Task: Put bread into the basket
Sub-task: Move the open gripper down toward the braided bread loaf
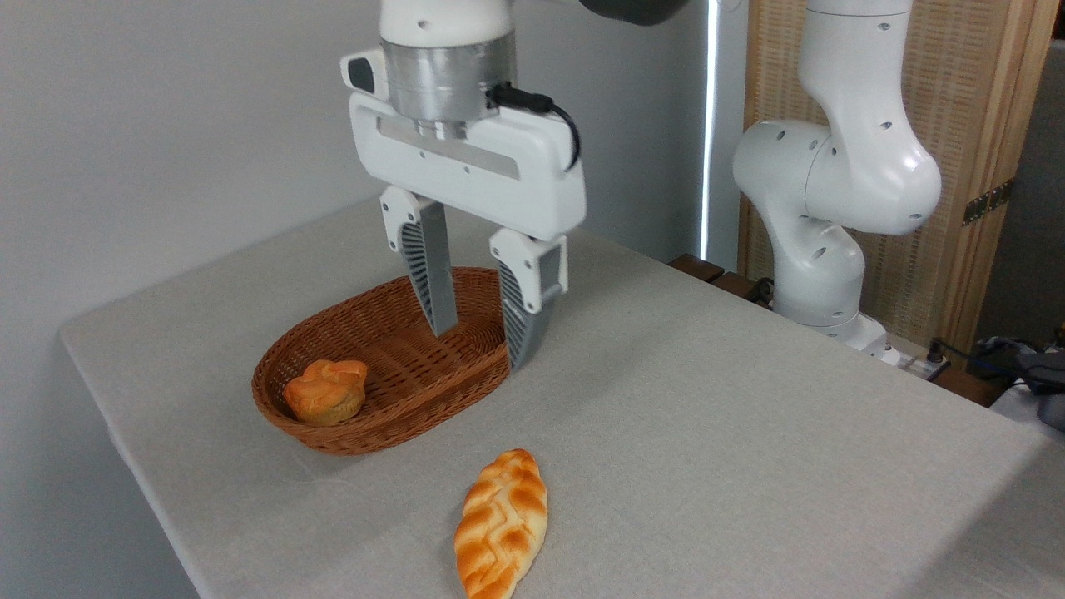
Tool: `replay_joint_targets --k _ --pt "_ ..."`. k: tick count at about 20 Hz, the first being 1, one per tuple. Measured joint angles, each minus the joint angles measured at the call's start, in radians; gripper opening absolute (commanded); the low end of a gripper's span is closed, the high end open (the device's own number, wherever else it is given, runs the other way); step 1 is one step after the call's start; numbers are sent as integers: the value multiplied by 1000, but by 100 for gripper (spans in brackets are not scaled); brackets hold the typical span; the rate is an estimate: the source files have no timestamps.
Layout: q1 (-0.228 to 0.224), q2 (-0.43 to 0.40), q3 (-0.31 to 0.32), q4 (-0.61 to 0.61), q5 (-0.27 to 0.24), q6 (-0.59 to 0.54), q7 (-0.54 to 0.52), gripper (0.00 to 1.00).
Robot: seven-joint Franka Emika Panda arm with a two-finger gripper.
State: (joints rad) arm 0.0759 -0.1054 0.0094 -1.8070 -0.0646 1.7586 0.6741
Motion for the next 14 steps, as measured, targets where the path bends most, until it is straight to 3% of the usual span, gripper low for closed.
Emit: replay_joint_targets --k 7,14 --pt "13 -2 -1 -59 0 29 -255 100" --pt "8 1 -3 -102 -4 151 -535 100"
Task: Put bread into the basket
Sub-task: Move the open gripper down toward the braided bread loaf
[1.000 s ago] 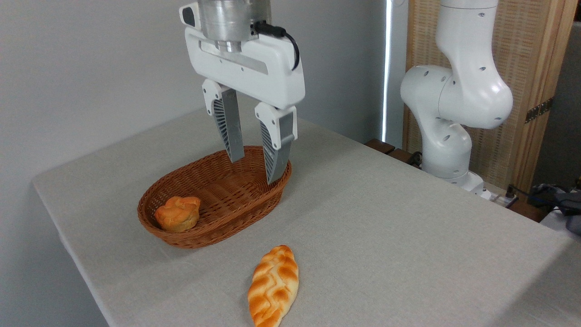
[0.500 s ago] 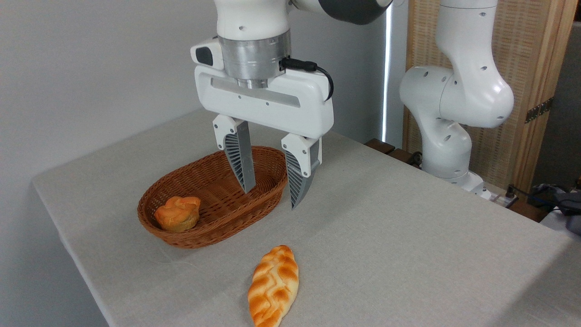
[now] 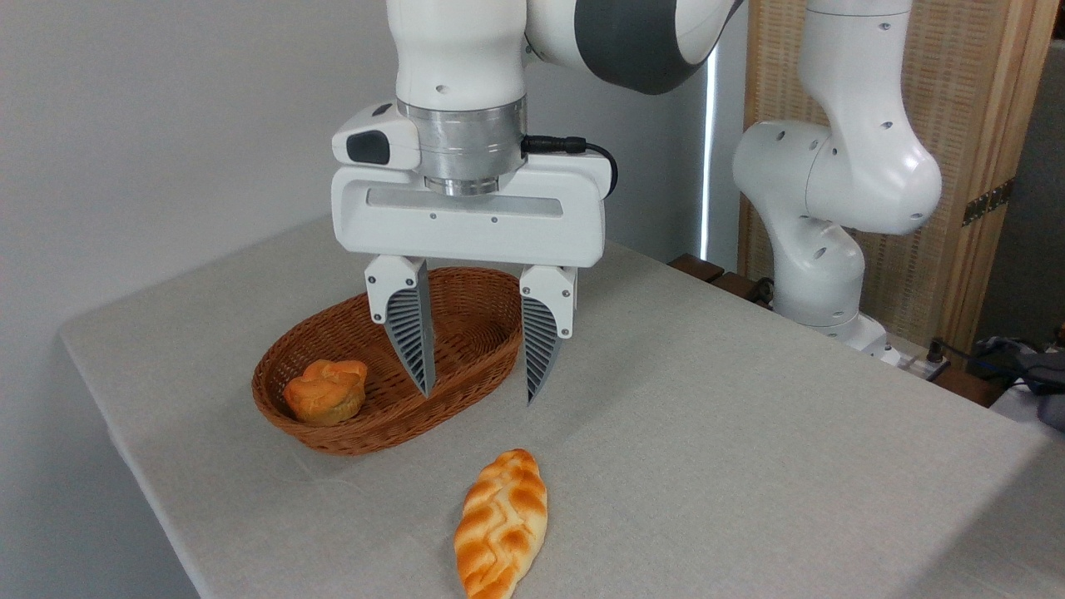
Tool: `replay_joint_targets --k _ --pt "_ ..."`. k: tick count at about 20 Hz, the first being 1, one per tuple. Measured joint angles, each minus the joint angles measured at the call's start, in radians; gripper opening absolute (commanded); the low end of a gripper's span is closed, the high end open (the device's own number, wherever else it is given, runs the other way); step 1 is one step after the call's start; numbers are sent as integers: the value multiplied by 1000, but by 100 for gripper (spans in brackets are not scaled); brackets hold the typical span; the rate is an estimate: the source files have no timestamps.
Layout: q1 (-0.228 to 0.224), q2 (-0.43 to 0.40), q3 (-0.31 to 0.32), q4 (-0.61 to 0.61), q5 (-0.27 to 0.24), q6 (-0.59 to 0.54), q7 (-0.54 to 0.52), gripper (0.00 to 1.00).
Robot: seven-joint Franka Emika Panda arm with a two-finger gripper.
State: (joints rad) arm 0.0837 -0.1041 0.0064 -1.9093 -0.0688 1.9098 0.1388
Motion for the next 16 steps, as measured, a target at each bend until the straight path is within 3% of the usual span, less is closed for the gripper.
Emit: replay_joint_targets --k 7,13,16 --pt "-3 4 -1 -126 -3 57 -205 100" --pt "-32 10 -16 -255 -4 223 -302 100" --pt "-36 12 -18 -267 -4 249 -309 100"
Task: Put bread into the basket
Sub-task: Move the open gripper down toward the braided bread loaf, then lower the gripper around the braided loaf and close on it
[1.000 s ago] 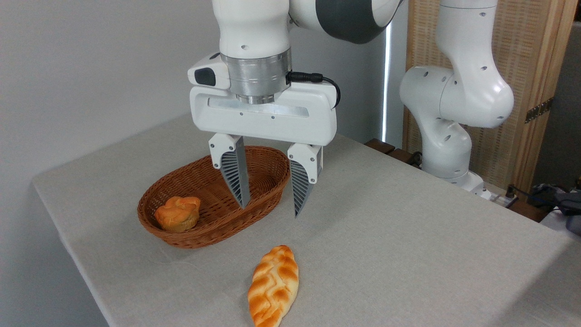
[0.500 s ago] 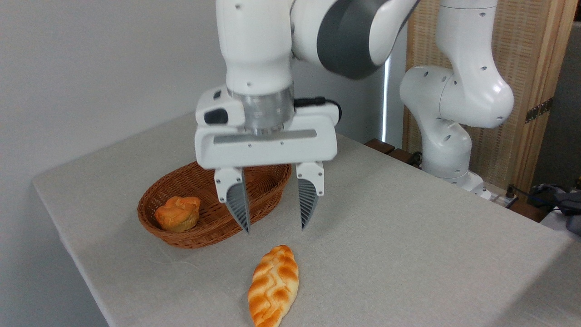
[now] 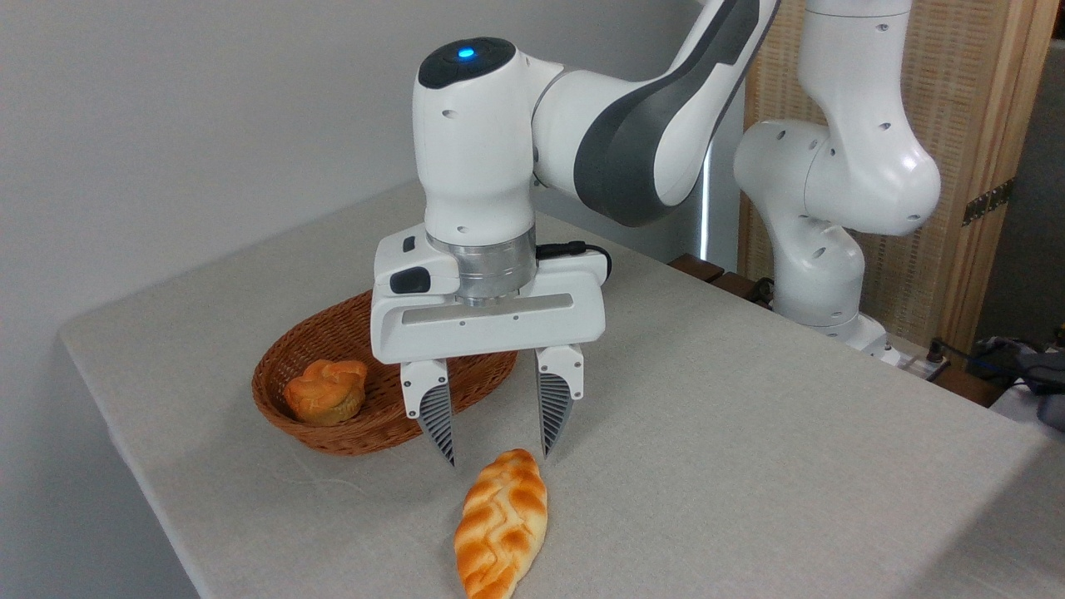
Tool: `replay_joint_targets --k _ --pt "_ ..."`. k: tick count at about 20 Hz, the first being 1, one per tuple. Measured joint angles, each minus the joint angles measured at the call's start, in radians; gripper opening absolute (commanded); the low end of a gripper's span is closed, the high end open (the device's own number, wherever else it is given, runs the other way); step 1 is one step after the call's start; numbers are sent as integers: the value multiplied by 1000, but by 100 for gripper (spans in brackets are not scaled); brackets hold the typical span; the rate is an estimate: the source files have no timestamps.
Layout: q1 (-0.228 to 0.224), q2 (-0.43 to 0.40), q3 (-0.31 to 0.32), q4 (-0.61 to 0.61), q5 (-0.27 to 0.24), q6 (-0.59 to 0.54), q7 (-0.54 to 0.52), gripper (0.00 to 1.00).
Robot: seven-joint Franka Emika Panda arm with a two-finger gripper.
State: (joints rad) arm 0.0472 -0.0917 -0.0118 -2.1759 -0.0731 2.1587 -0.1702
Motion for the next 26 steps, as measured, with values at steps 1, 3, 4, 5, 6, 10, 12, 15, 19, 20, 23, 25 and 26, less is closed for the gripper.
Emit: replay_joint_targets --k 1,3,4,5,6,10,12,15,19,20,23,25,26 --pt "0 0 0 0 0 4 0 100" --pt "0 5 0 -2 0 15 0 100" --pt "0 10 0 -3 0 26 0 100" --pt "0 17 0 -4 0 38 0 100" --pt "0 28 0 -5 0 50 0 100" --pt "0 61 0 -6 6 69 0 100" --pt "2 61 0 -5 13 69 1 100" --pt "3 61 0 -6 44 69 1 100" --pt "6 63 7 -6 47 69 12 100" --pt "9 63 8 -6 47 69 18 100" --pt "12 63 8 -6 47 69 39 100" --pt "12 63 8 -6 47 69 61 100" --pt "12 63 8 -6 47 69 73 100"
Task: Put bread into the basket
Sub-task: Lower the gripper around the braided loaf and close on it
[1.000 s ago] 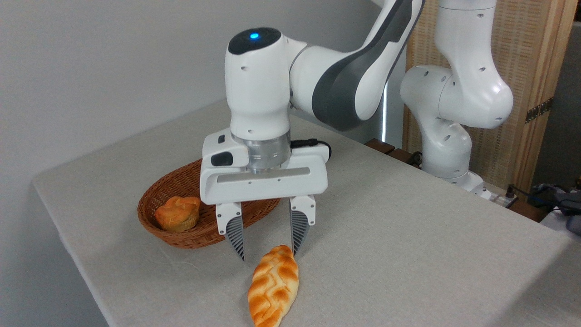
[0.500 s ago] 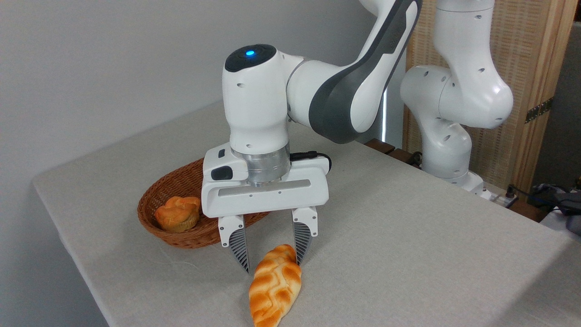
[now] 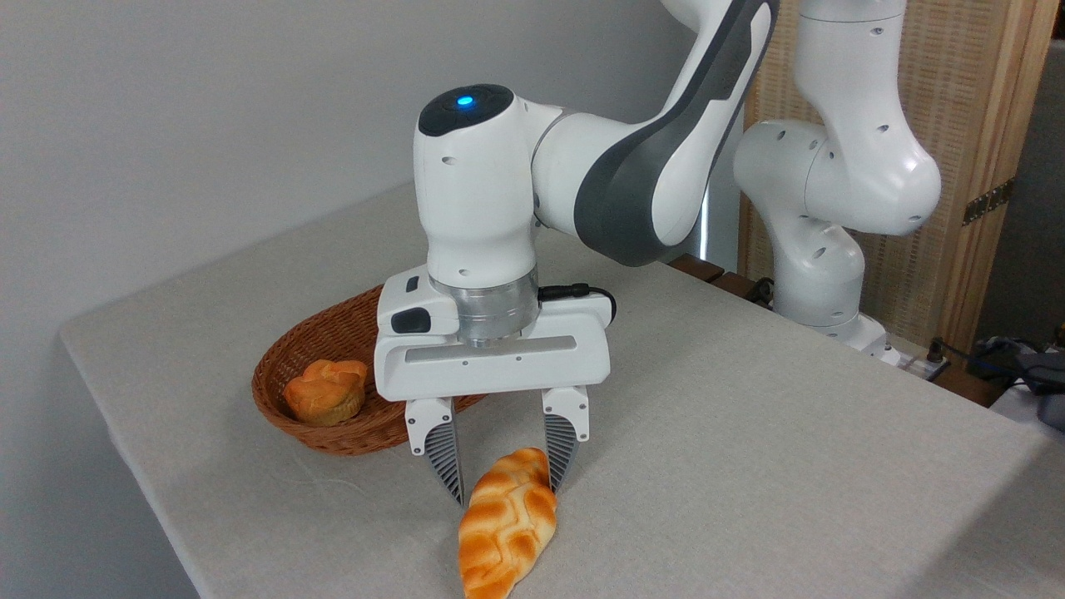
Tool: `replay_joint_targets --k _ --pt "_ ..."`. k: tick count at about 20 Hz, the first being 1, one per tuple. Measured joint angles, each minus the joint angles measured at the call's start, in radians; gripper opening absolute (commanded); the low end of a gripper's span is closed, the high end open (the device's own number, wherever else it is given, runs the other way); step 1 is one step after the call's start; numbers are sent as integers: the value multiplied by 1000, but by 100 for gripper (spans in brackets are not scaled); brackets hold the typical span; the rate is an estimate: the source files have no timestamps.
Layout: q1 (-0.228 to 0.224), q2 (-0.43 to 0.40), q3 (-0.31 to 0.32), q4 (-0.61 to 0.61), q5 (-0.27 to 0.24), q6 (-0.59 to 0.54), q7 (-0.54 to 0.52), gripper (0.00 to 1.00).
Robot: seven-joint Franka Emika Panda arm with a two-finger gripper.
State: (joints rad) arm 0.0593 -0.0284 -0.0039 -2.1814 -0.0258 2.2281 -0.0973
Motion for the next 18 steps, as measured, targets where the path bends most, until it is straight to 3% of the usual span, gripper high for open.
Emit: replay_joint_targets --k 5,10,18 --pt "1 0 0 0 0 0 51 100" --pt "1 -3 1 0 -22 -34 256 100" --pt "2 -7 2 0 -27 -38 300 100"
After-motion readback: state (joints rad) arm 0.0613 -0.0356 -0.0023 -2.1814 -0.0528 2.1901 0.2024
